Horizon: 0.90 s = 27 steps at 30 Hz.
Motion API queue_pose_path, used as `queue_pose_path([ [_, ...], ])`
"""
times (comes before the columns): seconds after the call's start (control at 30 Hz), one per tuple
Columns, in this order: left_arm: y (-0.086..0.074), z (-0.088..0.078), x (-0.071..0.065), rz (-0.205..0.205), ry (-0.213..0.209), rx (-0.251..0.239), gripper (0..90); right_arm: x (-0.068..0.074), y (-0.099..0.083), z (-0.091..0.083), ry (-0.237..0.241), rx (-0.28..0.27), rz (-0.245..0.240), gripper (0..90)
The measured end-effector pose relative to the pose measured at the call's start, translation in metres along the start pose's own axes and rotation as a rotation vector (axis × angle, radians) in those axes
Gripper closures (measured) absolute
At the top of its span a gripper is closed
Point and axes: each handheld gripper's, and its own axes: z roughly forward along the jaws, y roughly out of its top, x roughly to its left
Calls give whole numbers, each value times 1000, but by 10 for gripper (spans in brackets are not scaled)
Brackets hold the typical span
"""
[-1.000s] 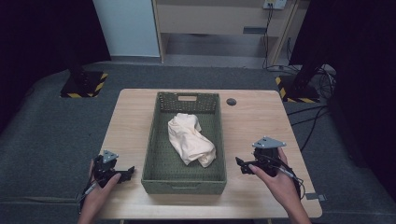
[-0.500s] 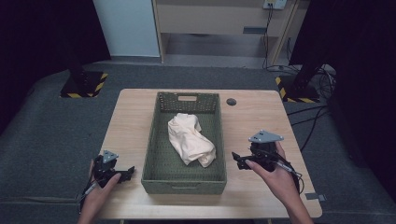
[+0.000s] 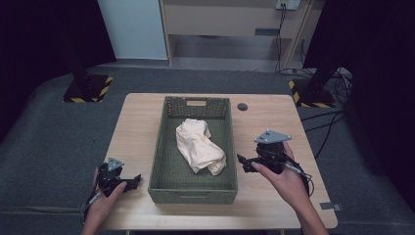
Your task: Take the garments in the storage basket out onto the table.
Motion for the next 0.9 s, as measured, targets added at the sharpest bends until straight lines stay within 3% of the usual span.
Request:
queue_pose_path([
  [0.37,0,0,0,2,-1,1,0,11,21,8,22,-2,-33,33],
  [0.9,0,0,0,3,-3,1,0,29,51,36,67,20,-70,31],
])
